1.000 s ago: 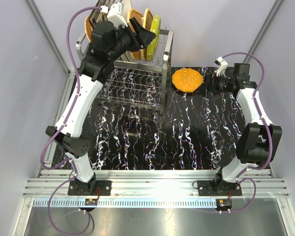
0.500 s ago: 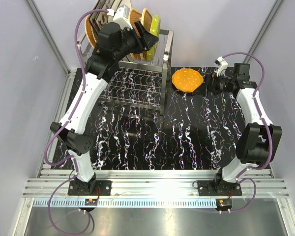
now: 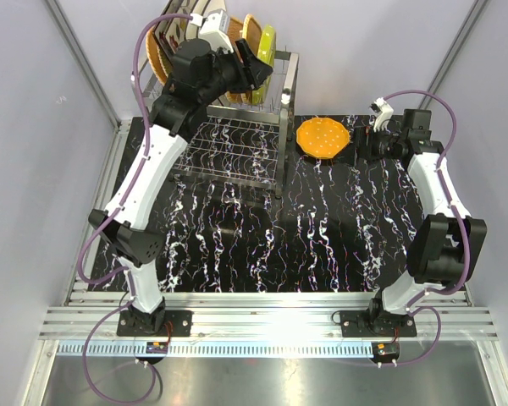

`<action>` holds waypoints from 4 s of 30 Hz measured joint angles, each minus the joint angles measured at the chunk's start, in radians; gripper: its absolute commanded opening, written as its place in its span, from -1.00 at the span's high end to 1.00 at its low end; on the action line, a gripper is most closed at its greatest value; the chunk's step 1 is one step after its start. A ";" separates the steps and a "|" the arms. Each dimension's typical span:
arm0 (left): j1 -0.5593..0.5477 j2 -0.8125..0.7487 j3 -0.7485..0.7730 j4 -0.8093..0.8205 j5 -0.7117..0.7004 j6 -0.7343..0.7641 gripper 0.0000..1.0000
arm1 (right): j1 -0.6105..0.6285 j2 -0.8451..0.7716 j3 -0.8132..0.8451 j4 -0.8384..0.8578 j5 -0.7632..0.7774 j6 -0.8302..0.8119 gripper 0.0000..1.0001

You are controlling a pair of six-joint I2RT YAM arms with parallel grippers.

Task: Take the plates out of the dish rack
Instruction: Grab a plate with the left arm

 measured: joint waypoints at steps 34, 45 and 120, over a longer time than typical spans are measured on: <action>-0.028 0.029 0.040 -0.011 -0.086 0.108 -0.47 | 0.000 -0.013 -0.021 0.000 0.000 0.004 -0.99; -0.011 0.024 0.040 0.008 -0.069 -0.039 -0.59 | 0.000 -0.014 -0.023 0.000 0.000 0.011 -0.99; -0.020 0.063 0.030 0.016 -0.148 0.116 0.53 | 0.000 -0.036 -0.052 0.003 -0.019 0.019 -0.99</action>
